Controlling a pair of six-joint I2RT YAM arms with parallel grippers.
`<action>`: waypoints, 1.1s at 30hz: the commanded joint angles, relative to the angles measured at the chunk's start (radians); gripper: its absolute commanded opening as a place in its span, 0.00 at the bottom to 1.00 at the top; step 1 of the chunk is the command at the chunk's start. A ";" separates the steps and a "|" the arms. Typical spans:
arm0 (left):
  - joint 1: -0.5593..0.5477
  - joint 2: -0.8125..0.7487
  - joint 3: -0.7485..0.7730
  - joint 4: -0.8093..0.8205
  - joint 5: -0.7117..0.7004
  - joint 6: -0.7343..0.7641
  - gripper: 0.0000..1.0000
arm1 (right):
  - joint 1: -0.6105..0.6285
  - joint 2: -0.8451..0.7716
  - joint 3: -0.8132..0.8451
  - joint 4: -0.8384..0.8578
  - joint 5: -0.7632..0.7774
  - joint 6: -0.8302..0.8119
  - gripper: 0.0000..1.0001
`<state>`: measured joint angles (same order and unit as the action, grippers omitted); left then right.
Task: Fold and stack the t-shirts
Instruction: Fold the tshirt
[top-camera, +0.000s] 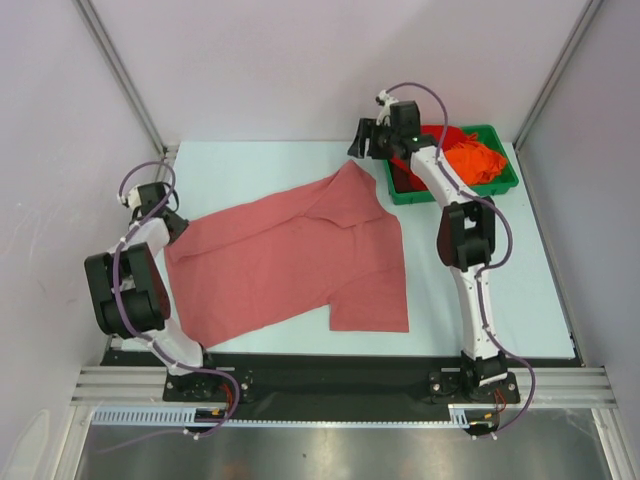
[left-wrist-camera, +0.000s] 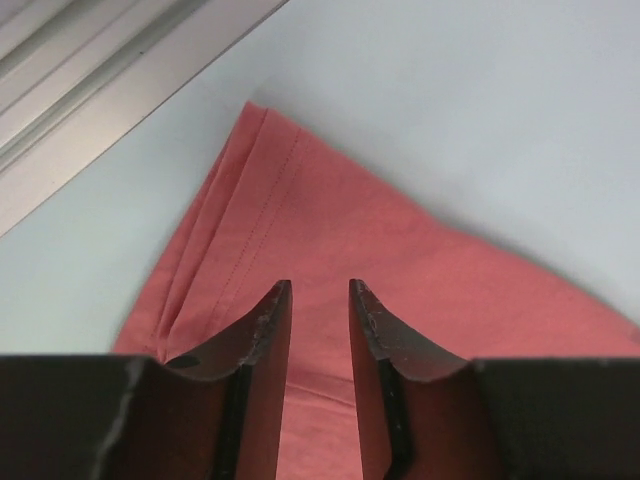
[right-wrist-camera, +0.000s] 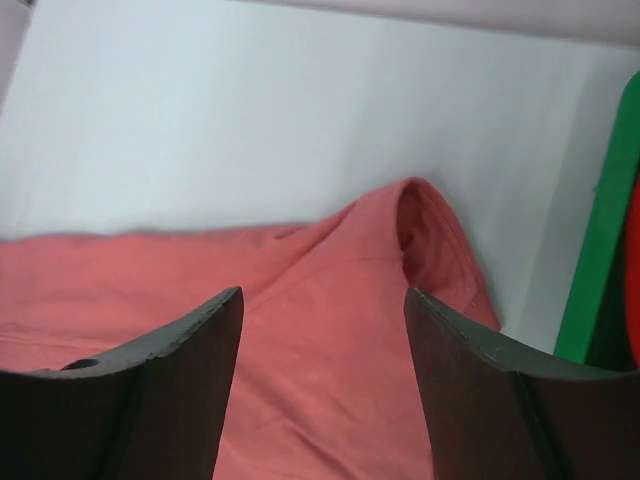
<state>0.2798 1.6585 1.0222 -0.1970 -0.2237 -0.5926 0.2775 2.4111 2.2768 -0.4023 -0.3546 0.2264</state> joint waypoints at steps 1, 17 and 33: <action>0.021 0.036 0.062 0.099 0.122 0.037 0.34 | -0.006 0.080 0.053 0.046 -0.040 -0.012 0.72; 0.022 0.164 0.067 0.077 0.100 0.022 0.24 | -0.008 0.255 0.130 0.218 -0.008 0.172 0.69; 0.029 0.190 0.133 -0.013 0.055 -0.021 0.18 | 0.045 0.324 0.231 0.260 0.152 0.232 0.34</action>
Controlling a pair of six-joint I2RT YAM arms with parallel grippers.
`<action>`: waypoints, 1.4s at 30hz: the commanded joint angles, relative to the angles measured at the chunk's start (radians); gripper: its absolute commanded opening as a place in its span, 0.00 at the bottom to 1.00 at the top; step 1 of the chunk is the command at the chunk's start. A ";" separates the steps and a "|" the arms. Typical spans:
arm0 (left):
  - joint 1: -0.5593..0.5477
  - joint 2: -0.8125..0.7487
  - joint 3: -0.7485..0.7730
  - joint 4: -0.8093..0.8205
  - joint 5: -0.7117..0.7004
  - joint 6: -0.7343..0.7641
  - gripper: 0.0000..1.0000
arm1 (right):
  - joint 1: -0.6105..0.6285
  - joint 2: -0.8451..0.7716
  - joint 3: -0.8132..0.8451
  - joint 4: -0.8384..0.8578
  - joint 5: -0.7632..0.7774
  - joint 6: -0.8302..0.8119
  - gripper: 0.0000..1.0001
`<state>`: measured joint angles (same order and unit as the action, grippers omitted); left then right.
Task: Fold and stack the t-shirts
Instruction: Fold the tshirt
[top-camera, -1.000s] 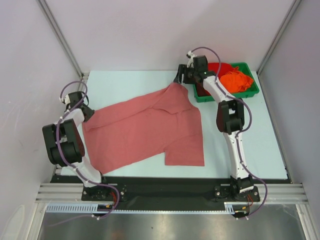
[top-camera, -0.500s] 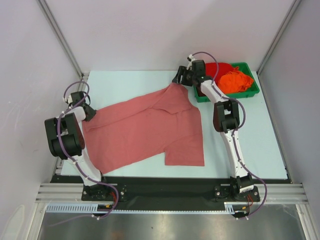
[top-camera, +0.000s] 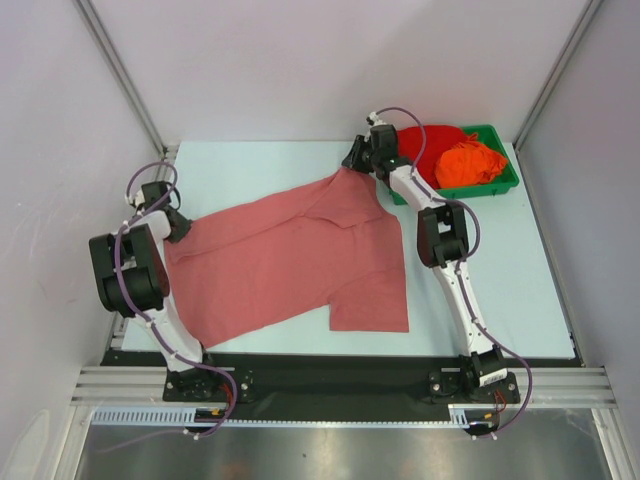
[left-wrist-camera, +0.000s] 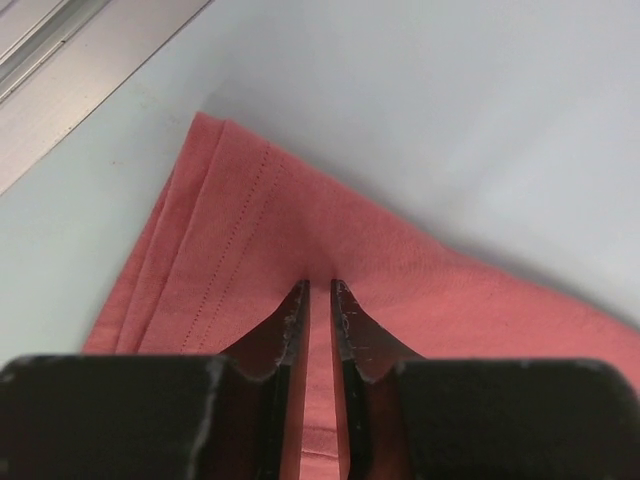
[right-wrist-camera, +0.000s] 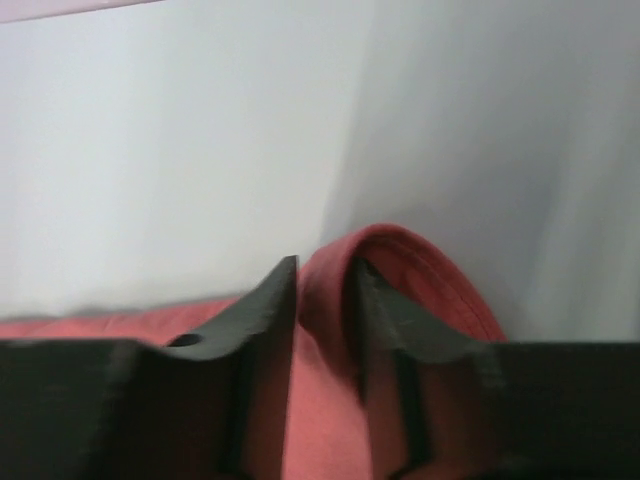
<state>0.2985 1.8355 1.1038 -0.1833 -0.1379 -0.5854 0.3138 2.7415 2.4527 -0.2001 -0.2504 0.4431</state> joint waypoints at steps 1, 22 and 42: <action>0.014 0.024 0.059 -0.047 -0.037 -0.036 0.17 | 0.007 -0.012 0.045 0.067 0.072 0.014 0.28; 0.034 0.059 0.097 -0.094 -0.026 -0.045 0.13 | -0.010 -0.157 -0.182 0.127 0.171 -0.050 0.34; 0.010 -0.311 -0.008 -0.122 0.118 -0.028 0.50 | 0.160 -0.635 -0.490 -0.242 0.310 -0.247 0.80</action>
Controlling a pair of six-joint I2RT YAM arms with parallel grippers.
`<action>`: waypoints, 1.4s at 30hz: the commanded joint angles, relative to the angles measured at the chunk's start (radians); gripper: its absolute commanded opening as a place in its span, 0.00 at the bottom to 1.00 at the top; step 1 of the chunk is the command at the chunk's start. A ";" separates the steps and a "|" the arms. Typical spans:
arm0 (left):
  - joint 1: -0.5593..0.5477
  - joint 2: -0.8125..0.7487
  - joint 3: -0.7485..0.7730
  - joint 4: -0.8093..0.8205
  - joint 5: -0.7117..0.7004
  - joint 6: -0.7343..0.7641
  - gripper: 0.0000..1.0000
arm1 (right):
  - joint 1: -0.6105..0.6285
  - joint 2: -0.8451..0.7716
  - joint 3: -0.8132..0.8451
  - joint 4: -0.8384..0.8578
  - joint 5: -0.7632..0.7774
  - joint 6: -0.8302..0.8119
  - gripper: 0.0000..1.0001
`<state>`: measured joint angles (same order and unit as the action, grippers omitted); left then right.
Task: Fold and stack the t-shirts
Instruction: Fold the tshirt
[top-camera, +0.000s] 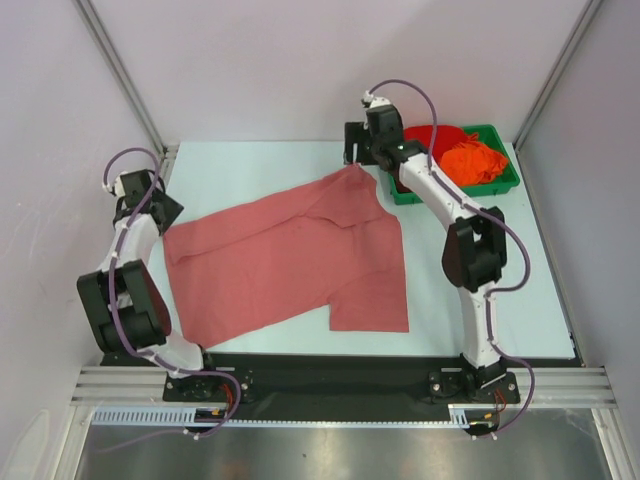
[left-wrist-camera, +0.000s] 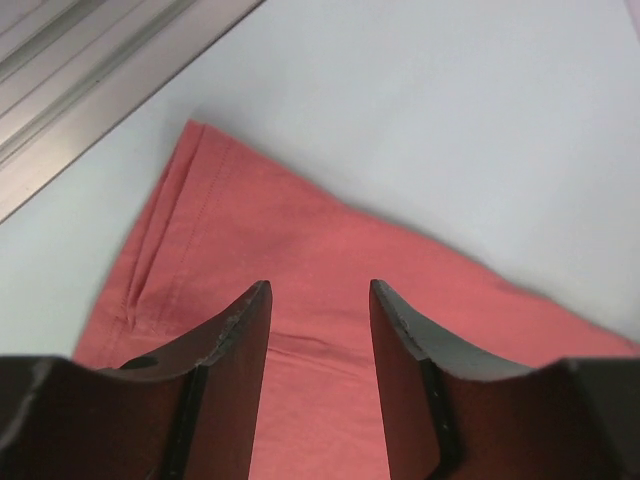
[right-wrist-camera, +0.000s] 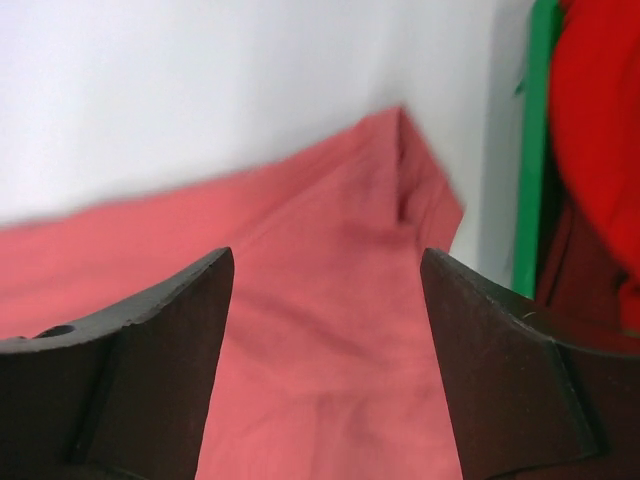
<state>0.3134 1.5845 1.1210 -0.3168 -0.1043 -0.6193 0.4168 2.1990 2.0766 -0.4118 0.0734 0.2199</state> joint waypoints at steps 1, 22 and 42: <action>-0.008 -0.084 -0.033 0.019 0.097 0.004 0.49 | 0.077 -0.110 -0.148 -0.028 -0.015 -0.030 0.78; -0.083 -0.267 -0.191 0.074 0.271 0.043 0.46 | 0.255 0.030 -0.220 -0.154 0.161 -0.166 0.58; -0.059 -0.061 -0.086 -0.008 0.181 -0.046 0.33 | 0.257 0.087 -0.184 -0.093 0.152 -0.134 0.25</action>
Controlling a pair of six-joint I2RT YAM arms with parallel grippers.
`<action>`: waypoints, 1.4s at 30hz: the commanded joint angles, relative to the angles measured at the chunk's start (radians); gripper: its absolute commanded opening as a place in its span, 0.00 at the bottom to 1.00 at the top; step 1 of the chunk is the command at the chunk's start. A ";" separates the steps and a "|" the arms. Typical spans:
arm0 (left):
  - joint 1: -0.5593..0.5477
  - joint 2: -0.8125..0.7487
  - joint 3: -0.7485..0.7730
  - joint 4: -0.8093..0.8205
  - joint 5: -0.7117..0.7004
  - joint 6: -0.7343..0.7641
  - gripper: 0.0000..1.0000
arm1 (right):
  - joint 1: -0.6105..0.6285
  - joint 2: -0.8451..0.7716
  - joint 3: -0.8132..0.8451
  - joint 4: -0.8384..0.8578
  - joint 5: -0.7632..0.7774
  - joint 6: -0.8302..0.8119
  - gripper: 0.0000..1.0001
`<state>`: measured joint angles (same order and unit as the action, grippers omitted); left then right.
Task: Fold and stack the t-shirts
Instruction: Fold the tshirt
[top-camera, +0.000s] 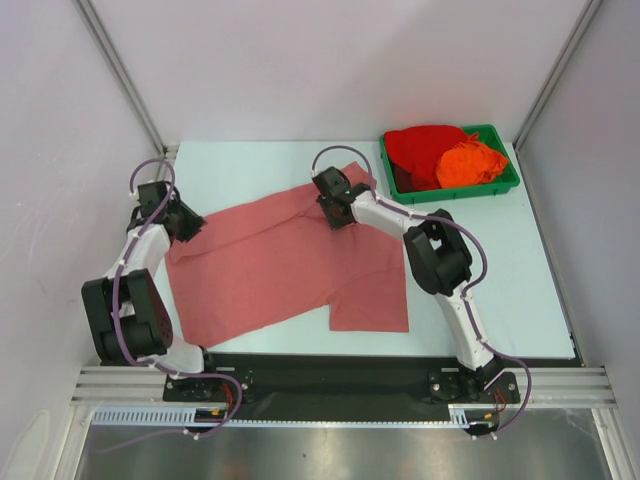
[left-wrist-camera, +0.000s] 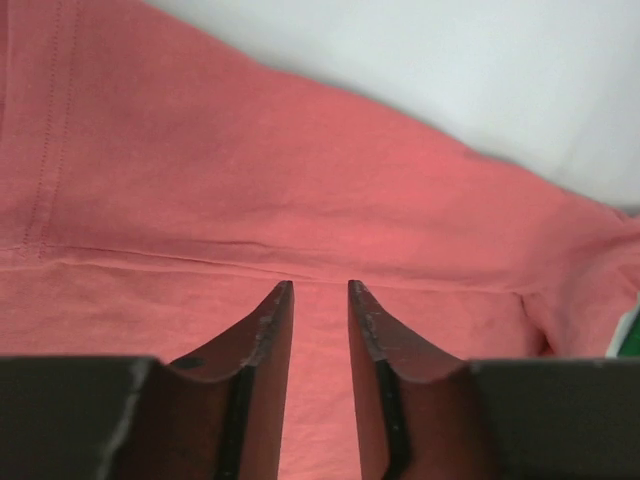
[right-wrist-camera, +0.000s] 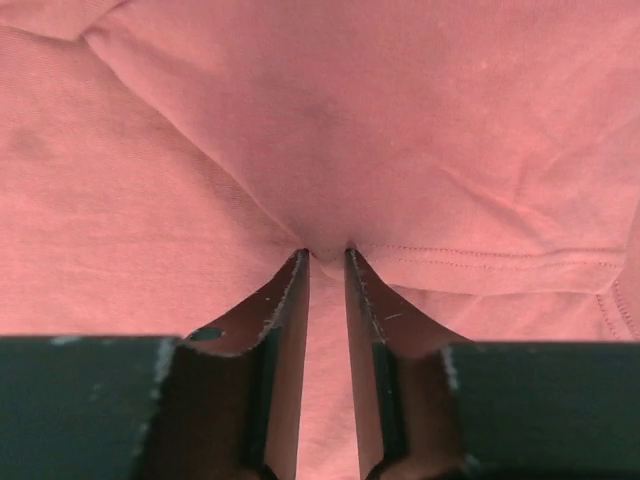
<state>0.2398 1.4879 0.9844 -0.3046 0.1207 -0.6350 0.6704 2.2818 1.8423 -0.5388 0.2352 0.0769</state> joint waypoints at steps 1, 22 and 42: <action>0.018 0.043 0.050 -0.022 -0.050 -0.032 0.32 | 0.001 0.002 0.051 0.036 -0.013 0.009 0.24; 0.050 0.045 0.007 0.009 -0.073 -0.015 0.32 | -0.049 -0.099 0.095 -0.099 -0.226 0.110 0.00; 0.049 0.049 0.007 0.024 -0.053 0.000 0.32 | -0.203 0.223 0.595 -0.042 -0.352 0.060 0.29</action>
<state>0.2844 1.5673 0.9894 -0.3077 0.0601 -0.6529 0.4713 2.5298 2.3817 -0.5888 -0.1322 0.1635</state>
